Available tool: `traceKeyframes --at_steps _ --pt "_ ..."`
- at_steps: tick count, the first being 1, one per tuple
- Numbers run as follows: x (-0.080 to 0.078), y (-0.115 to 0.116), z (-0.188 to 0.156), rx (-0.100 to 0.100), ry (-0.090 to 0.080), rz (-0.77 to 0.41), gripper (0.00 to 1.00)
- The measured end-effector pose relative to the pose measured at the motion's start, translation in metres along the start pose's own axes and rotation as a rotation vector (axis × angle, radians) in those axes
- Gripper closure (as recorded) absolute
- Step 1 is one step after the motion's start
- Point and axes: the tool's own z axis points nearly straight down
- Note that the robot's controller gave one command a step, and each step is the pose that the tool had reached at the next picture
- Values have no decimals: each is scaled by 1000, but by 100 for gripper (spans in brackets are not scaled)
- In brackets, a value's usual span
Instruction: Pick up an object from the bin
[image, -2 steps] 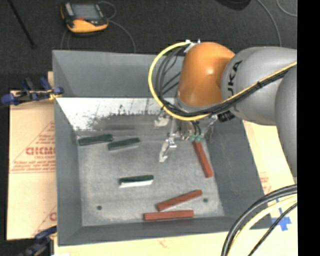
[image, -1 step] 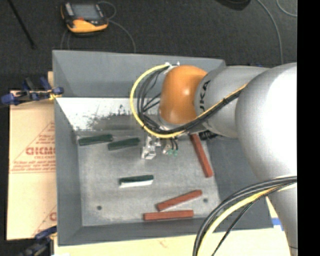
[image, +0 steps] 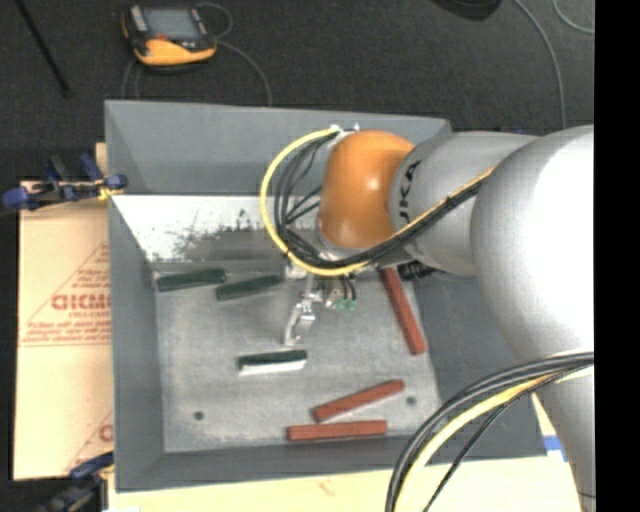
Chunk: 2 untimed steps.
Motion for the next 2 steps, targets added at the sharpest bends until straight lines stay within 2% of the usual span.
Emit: traceKeyframes --at_steps 2 --pt "-2 3 0 0 -1 12 0"
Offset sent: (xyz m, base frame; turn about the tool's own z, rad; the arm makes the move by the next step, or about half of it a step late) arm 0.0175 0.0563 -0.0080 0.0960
